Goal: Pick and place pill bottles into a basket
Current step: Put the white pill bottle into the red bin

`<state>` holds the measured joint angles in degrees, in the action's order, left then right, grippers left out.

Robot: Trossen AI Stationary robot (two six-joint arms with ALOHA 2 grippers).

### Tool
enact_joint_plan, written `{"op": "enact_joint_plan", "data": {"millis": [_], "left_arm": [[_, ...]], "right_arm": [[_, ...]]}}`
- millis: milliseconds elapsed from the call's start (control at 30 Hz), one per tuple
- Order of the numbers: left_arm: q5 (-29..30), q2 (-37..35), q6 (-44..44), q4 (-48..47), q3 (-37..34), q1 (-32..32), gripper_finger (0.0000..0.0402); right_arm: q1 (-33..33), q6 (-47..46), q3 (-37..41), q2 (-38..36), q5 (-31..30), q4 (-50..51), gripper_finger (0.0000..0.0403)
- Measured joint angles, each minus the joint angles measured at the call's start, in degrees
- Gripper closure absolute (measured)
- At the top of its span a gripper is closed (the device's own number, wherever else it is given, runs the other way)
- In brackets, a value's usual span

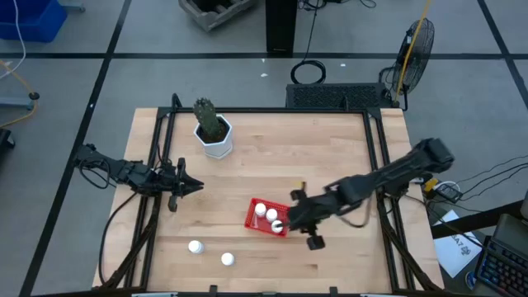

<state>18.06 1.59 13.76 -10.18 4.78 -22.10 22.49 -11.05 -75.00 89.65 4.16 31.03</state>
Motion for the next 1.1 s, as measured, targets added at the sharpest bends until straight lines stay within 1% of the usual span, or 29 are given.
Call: {"op": "enact_joint_plan", "data": {"millis": [33,100,167,333,500,633,733,900,1033,1100], "left_arm": [[0.00,0.00,0.00,0.03,0.00,0.00,0.0339],[0.00,0.01,0.00,-0.02,0.00,0.00,0.0339],[0.00,-0.01,0.00,0.00,0.00,0.00,0.0339],[0.00,0.01,0.00,-0.01,0.00,0.00,0.0339],[0.01,-0.01,0.00,0.09,0.00,0.02,0.0339],[0.00,-0.01,0.00,0.03,0.00,0.00,0.0339],[0.00,0.01,0.00,0.05,0.00,0.00,0.0339],[0.00,-0.01,0.00,1.29,0.02,0.00,0.0339],[0.01,0.01,0.20,2.03,0.02,0.01,0.0339],[-0.07,0.00,2.13,3.72,0.02,0.00,0.0339]], "right_arm": [[1.03,-0.79,3.41,-2.44,-1.74,-3.40,0.0390],[3.18,-1.96,11.04,-7.61,-5.17,-12.23,0.0386],[5.08,-2.83,18.53,-13.05,-7.02,-20.94,0.0386],[7.77,-3.02,34.78,-24.55,-7.23,-40.13,0.0400],[9.14,0.68,47.23,-33.45,-7.14,-56.94,0.0400],[9.13,4.84,54.59,-37.86,-7.17,-67.77,0.0401],[9.13,7.55,59.46,-39.87,-7.32,-75.75,0.0400],[9.13,12.11,66.32,-41.14,-7.35,-88.80,0.0399],[9.13,11.41,70.92,-41.16,-7.30,-97.09,0.0399],[9.13,11.54,72.58,-41.08,-7.26,-99.01,0.0399]]}}
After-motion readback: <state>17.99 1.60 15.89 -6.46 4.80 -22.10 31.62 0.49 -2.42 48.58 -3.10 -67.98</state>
